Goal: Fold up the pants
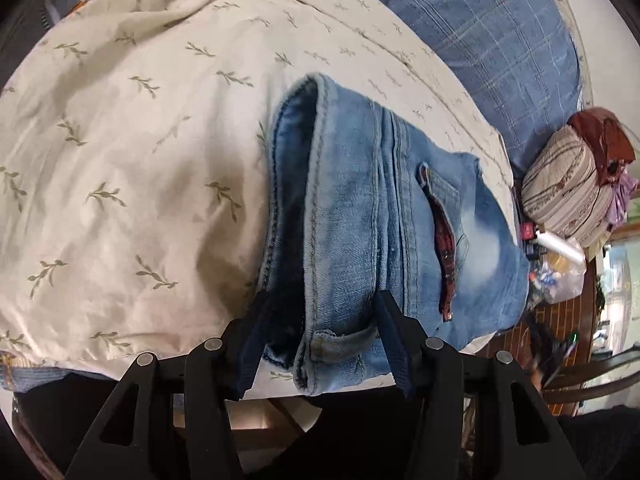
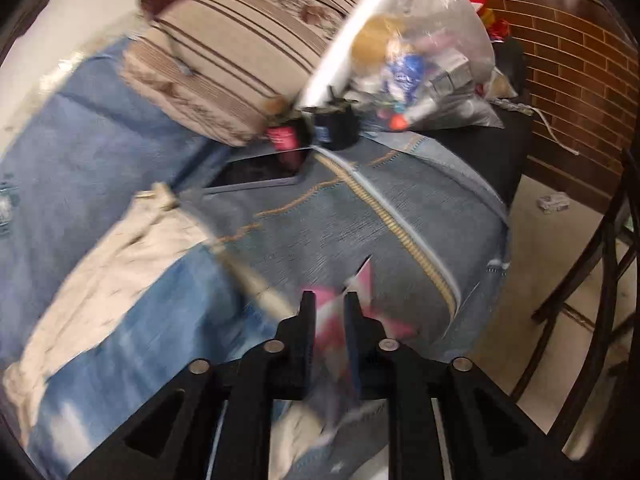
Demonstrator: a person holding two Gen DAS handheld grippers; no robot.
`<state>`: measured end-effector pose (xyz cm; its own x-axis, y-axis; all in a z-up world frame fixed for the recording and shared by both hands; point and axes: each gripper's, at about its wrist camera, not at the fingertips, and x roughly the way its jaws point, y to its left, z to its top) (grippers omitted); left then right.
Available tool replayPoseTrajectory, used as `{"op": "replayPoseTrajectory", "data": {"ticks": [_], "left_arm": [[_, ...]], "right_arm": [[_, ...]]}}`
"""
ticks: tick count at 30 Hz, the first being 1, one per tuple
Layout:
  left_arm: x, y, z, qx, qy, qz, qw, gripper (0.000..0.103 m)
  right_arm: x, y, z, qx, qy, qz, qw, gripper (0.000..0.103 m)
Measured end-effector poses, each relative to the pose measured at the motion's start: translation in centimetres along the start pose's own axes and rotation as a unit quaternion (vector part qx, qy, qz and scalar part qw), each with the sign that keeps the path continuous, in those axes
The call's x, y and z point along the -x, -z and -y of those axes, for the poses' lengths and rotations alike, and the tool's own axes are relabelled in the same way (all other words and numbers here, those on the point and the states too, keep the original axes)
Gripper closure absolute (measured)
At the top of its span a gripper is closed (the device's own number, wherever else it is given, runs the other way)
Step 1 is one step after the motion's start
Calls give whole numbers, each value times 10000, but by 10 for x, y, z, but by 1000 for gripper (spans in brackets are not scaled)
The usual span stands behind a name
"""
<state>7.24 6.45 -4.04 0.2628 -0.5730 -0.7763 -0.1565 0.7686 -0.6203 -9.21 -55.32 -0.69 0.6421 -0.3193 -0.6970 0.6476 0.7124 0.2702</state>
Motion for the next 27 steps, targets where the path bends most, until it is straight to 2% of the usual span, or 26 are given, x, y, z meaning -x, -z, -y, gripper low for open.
{"op": "replayPoseTrajectory", "data": {"ticks": [2, 3, 4, 5, 6, 8, 9, 10, 11, 13, 15, 18, 22, 24, 25, 26, 27], "left_arm": [[14, 5, -11, 46, 297, -44, 9995, 51], [17, 9, -9, 33, 468, -70, 9989, 51], [20, 16, -7, -25, 629, -101, 9980, 50], [21, 23, -7, -103, 701, -126, 9974, 46], [23, 32, -4, -209, 742, -121, 9970, 44], [23, 38, -6, -268, 766, -114, 9966, 44], [21, 41, -7, -238, 790, -146, 9965, 44], [20, 42, -8, -150, 795, -187, 9965, 44], [21, 44, -11, -20, 869, -238, 9959, 44], [23, 48, -16, 37, 1060, -299, 9939, 42], [25, 54, -14, -73, 1212, -372, 9919, 42], [16, 54, -23, -10, 1156, -368, 9926, 41], [-7, 38, -32, 211, 539, -159, 9982, 42], [-19, 31, -26, 177, 252, -257, 9992, 62], [-21, 28, -24, 153, 153, -344, 9992, 73], [-18, 27, -20, 118, 195, -336, 9992, 74], [-12, 26, -19, 46, 152, -179, 9997, 74]], "right_arm": [[14, 20, -10, -55, -779, -215, 9967, 61], [20, 40, -24, -91, -1539, -567, 9864, 47], [22, 54, -34, -106, -1960, -838, 9770, 41], [24, 76, -52, -98, -2515, -1264, 9595, 41], [25, 87, -63, -86, -2803, -1507, 9480, 41], [26, 127, -108, -8, -3689, -2282, 9010, 41], [26, 137, -121, 37, -3894, -2488, 8868, 41], [24, 156, -147, 146, -4171, -2876, 8620, 41], [21, 169, -164, 241, -4235, -3160, 8487, 41], [16, 191, -188, 384, -4282, -3511, 8318, 40], [10, 210, -205, 377, -4176, -3806, 8242, 40], [-5, 223, -208, -82, -4195, -4026, 8135, 40], [-21, 230, -205, -665, -4270, -4045, 8060, 41], [-23, 229, -204, -783, -4246, -3953, 8107, 56], [-21, 226, -203, -766, -4237, -3878, 8150, 86], [-15, 222, -202, -686, -4319, -3789, 8156, 93], [-7, 218, -202, -543, -4396, -3678, 8177, 93]]}}
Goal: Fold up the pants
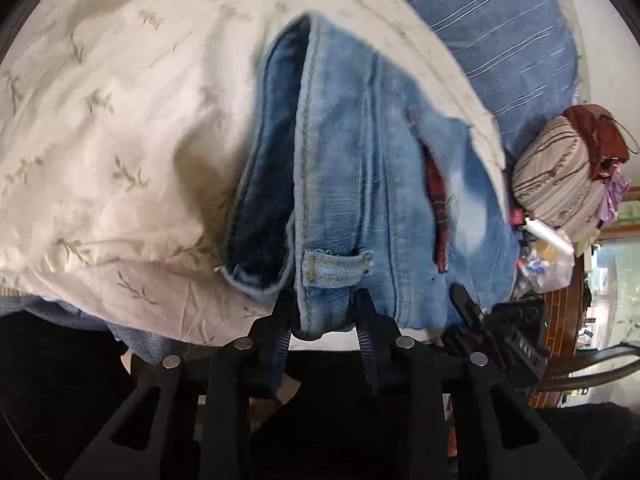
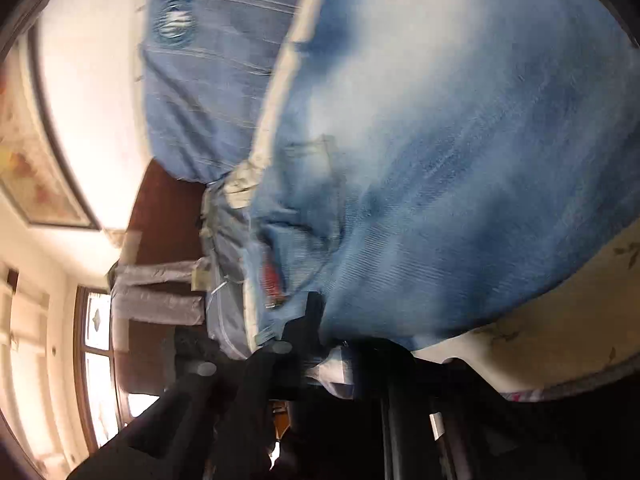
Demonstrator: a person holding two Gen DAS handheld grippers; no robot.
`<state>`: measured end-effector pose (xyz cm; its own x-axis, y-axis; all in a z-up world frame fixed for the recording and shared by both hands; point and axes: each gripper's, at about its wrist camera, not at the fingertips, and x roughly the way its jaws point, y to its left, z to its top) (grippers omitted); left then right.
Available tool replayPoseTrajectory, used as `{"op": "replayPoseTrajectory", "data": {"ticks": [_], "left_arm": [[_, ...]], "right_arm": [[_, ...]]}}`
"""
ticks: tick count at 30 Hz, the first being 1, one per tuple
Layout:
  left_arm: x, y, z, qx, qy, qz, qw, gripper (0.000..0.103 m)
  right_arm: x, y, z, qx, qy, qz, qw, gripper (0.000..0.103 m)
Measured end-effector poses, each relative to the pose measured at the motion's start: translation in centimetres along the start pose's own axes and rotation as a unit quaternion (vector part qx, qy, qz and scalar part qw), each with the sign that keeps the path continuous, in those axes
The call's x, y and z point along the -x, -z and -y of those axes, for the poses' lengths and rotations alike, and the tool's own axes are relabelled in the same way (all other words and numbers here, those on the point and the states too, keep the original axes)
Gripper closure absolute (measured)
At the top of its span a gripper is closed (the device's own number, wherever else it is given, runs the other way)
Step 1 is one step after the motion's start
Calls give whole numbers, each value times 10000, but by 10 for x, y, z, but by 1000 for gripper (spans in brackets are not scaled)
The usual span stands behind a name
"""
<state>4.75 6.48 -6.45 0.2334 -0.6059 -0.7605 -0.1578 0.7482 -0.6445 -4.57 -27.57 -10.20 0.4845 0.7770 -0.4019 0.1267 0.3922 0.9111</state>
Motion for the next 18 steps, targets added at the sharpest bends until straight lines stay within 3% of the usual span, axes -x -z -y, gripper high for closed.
{"op": "replayPoseTrajectory", "data": {"ticks": [2, 6, 9, 11, 13, 15, 18], "left_arm": [[3, -1, 0, -113, -197, 86, 9997, 74], [-16, 3, -5, -214, -624, -153, 9977, 74], [-10, 5, 9, -628, -643, -158, 9958, 70], [3, 9, 17, -997, -528, -215, 9934, 68], [14, 13, 33, -1695, -316, -354, 9844, 67], [28, 19, 45, -2286, -304, -328, 9725, 62], [40, 19, 76, -2993, -594, -110, 9522, 52]], "right_arm": [[4, 5, -11, 385, 217, -72, 9990, 94], [-15, 7, 9, 260, 843, -418, 9952, 89], [-12, 5, 13, 115, 768, -383, 9962, 83], [0, 4, 8, 171, 801, -345, 9960, 66], [32, 3, 6, 222, 795, -12, 9966, 49], [71, 2, 14, 164, 895, 476, 9947, 49], [150, -3, 39, -196, 1159, 1721, 9781, 47]]}}
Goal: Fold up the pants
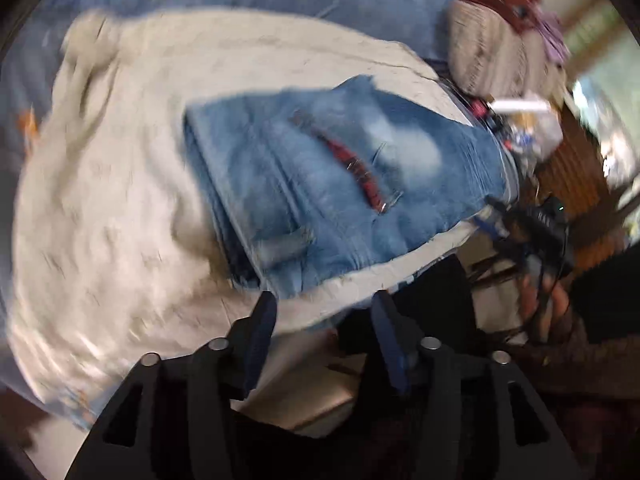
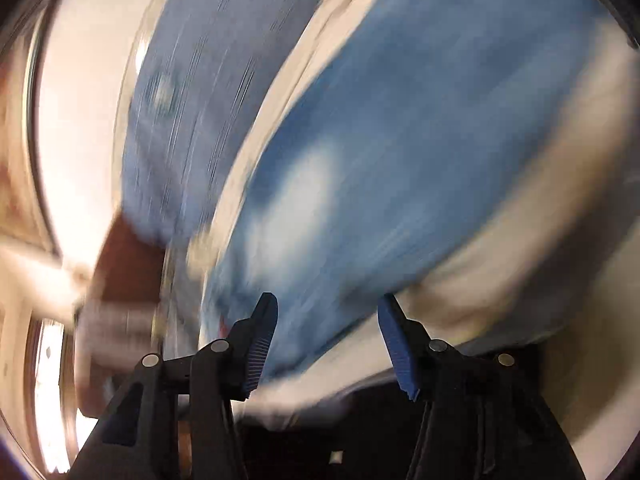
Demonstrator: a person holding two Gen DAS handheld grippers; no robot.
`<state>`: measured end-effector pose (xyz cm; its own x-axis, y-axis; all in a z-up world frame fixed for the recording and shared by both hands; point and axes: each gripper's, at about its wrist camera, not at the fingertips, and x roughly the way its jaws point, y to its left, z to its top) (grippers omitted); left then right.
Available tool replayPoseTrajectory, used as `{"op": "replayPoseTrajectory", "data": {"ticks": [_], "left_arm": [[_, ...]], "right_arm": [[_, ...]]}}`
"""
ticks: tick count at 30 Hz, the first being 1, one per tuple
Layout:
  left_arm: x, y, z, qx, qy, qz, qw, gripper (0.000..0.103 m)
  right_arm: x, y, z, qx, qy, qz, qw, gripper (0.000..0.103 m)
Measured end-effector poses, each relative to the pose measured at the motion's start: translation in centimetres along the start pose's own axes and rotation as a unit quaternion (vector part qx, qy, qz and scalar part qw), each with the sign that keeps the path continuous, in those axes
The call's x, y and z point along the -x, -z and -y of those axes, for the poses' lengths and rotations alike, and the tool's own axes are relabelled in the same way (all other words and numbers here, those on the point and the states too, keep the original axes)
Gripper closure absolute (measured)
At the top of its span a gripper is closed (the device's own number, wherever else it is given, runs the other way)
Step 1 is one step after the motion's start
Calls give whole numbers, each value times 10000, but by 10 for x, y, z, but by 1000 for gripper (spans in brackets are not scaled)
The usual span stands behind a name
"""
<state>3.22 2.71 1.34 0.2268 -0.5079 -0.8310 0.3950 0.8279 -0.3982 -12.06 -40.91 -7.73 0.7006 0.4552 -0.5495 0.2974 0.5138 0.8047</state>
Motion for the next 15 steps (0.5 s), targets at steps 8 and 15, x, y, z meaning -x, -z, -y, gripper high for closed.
{"op": "replayPoseTrajectory", "data": {"ticks": [8, 15], "left_arm": [[-38, -93, 87, -805, -330, -235, 9959, 47], [-160, -198, 196, -1396, -424, -764, 9863, 47]], "right_arm": [[74, -59, 86, -841, -6, 2029, 9756, 43], [53, -88, 95, -673, -172, 2334, 9699, 36]]}}
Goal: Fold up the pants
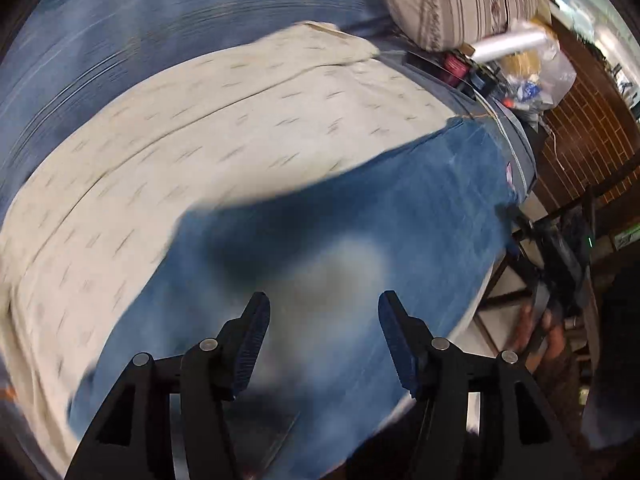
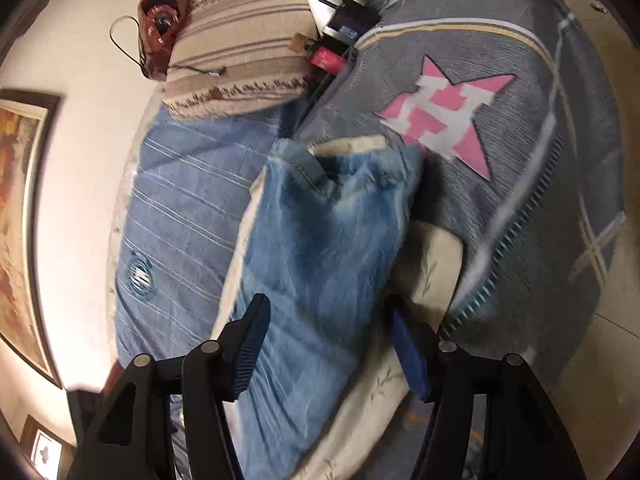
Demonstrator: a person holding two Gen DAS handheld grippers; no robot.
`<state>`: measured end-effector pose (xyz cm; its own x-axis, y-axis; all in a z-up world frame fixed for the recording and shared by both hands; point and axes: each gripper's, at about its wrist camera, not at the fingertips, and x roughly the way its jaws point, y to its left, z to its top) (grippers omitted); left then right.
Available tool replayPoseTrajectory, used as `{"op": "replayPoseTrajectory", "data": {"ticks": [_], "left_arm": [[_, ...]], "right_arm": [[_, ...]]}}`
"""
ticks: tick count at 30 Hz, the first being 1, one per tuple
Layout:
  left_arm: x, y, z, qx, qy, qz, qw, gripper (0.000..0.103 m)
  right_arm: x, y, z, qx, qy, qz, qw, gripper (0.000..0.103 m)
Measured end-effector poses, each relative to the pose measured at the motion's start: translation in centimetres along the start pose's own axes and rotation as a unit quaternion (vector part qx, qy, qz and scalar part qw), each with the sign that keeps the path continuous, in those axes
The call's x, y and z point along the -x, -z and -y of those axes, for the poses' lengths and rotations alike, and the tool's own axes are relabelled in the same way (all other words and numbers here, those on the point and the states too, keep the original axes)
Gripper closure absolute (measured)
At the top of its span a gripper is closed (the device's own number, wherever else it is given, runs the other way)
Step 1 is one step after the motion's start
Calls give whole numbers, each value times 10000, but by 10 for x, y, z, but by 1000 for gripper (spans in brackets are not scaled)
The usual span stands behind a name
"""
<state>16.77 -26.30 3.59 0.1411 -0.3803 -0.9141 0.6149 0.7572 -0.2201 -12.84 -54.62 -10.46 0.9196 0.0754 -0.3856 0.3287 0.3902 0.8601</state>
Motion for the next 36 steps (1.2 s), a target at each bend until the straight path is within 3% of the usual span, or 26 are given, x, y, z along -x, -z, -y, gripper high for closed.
{"op": "replayPoseTrajectory", "data": {"ticks": [4, 9, 15, 17, 21, 27, 28, 29, 30, 31, 32, 34, 36], "left_arm": [[-56, -81, 53, -243, 57, -71, 9997, 47], [-120, -143, 95, -182, 298, -237, 9991, 47], [-195, -169, 101, 92, 567, -636, 9963, 43], [-198, -176, 102, 117, 964, -517, 9939, 28], [-223, -187, 110, 89, 1581, -760, 9845, 28], [-240, -187, 138, -482, 1618, -843, 9820, 28], [-238, -186, 141, -568, 1639, -793, 9816, 37], [-236, -184, 144, -647, 1590, -723, 9825, 55], [-236, -184, 146, -759, 1450, -636, 9845, 65], [-233, -183, 148, -837, 1364, -569, 9855, 82], [-229, -182, 151, -923, 1305, -479, 9860, 88], [-217, -178, 152, -1048, 1217, -198, 9868, 96], [-198, -172, 154, -1173, 1257, 117, 9850, 96]], "right_arm": [[-6, -4, -3, 146, -436, 227, 9987, 33], [-5, -4, -2, 452, -874, 281, 9947, 33], [-15, -1, -6, 734, -1151, -84, 9906, 33], [-20, -1, -1, 581, -1290, -132, 9899, 34], [-21, 0, 5, 415, -1508, -34, 9877, 34], [-20, 0, 10, 253, -1636, 3, 9862, 35], [-20, 0, 11, 191, -1636, 43, 9863, 36], [-18, 0, 12, 118, -1639, 108, 9863, 38], [-18, -1, 13, 34, -1626, 183, 9865, 40], [-18, -2, 13, -32, -1564, 245, 9874, 52], [-19, -3, 14, -97, -1482, 287, 9885, 71], [-22, -6, 12, -178, -1358, 243, 9903, 91], [-20, -8, 3, -27, -1192, 243, 9926, 93]]}}
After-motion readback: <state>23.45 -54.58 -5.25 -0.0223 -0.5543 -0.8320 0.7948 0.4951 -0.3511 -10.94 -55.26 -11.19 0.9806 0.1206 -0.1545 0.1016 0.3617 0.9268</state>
